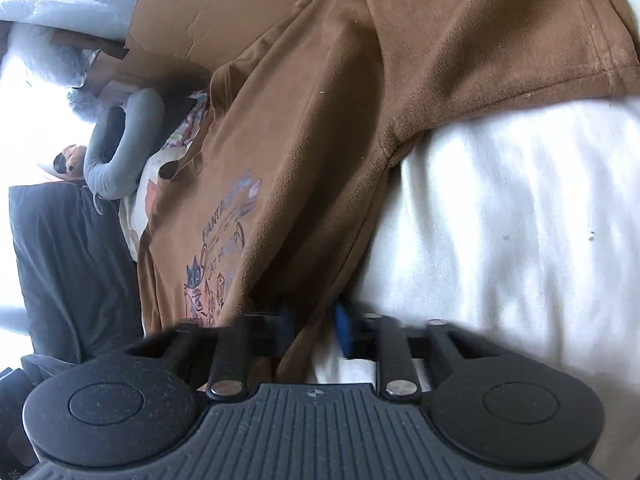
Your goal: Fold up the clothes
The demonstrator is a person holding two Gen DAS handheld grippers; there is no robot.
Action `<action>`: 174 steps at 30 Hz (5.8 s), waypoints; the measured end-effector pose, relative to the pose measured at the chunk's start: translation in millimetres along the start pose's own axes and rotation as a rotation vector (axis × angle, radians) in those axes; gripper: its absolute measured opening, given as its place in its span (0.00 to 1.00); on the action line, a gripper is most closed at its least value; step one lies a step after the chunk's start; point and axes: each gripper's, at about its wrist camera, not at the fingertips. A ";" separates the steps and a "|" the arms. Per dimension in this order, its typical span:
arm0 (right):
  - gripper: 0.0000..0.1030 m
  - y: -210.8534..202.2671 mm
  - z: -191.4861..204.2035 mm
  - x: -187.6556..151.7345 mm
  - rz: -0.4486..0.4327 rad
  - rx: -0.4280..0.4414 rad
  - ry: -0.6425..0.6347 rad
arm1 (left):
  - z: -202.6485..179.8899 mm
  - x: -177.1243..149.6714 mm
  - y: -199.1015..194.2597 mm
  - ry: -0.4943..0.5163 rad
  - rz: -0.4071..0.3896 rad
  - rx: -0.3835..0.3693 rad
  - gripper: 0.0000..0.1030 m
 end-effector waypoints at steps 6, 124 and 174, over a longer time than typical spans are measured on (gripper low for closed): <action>0.00 -8.2 3.7 -0.5 -0.005 -0.027 -0.058 | 23.5 -8.6 -28.0 -0.028 -0.048 0.120 0.12; 0.44 -118.9 -97.7 50.5 -0.312 -0.143 0.292 | 197.5 -79.6 -116.6 -0.283 0.076 0.589 0.41; 0.45 -127.0 -55.9 169.4 -0.432 -0.607 -0.125 | 237.7 -6.8 -67.2 -0.247 0.046 0.602 0.46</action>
Point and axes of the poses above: each gripper's, at about its wrist camera, not at the fingertips, and y roughly the way its jaws point, z to its left, x to its top, and after that the axes turned 1 degree about -x, right-handed
